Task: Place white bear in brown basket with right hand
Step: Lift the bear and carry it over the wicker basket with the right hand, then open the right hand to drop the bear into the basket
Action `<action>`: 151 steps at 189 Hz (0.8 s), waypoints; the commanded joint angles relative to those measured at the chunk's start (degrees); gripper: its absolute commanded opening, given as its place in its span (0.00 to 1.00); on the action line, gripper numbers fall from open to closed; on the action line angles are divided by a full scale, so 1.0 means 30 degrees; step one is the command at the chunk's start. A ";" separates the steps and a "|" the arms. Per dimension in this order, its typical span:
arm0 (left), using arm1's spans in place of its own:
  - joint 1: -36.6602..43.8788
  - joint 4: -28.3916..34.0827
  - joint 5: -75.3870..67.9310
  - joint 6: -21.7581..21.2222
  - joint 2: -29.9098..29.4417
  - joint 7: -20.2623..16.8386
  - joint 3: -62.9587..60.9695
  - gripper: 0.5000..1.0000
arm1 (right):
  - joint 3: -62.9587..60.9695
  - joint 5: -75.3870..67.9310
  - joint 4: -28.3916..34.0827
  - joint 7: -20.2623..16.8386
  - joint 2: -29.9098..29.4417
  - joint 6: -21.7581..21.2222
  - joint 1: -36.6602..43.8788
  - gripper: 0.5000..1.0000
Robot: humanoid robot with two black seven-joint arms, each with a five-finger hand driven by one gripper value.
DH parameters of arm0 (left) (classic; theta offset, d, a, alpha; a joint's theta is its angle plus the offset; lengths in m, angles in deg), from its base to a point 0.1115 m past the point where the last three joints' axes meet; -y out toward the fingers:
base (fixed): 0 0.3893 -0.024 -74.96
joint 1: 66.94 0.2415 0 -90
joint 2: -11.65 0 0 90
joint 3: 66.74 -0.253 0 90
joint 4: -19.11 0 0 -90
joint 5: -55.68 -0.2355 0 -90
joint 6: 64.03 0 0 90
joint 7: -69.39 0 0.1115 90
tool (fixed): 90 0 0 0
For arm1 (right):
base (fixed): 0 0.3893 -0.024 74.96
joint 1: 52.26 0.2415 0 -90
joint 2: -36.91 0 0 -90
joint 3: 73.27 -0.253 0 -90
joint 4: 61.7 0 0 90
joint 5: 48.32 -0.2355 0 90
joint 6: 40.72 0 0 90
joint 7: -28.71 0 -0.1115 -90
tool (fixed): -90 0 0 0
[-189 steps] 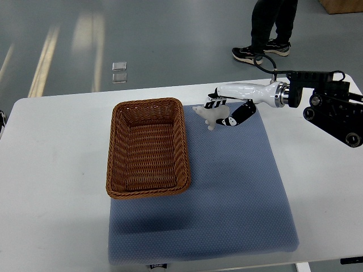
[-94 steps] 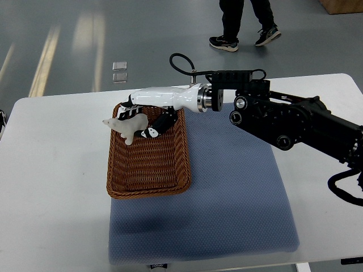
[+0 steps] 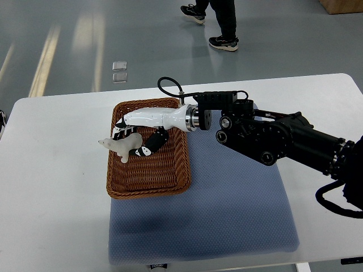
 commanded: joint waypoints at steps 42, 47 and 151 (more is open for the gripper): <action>0.0000 0.0000 -0.0002 0.0001 0.0000 -0.0002 0.0000 1.00 | 0.0325 -0.0105 -0.0057 0.0002 0.0002 0.0268 -0.0054 0.80; 0.0000 0.0000 0.0027 0.0001 0.0000 -0.0002 0.0000 1.00 | 0.0355 -0.0105 -0.0086 0.0002 0.0002 0.0327 -0.0054 0.82; 0.0000 0.0000 -0.0002 0.0001 0.0000 -0.0002 0.0000 1.00 | -0.2721 -0.8220 -0.0438 -0.0877 0.1466 -0.0523 -0.0113 0.83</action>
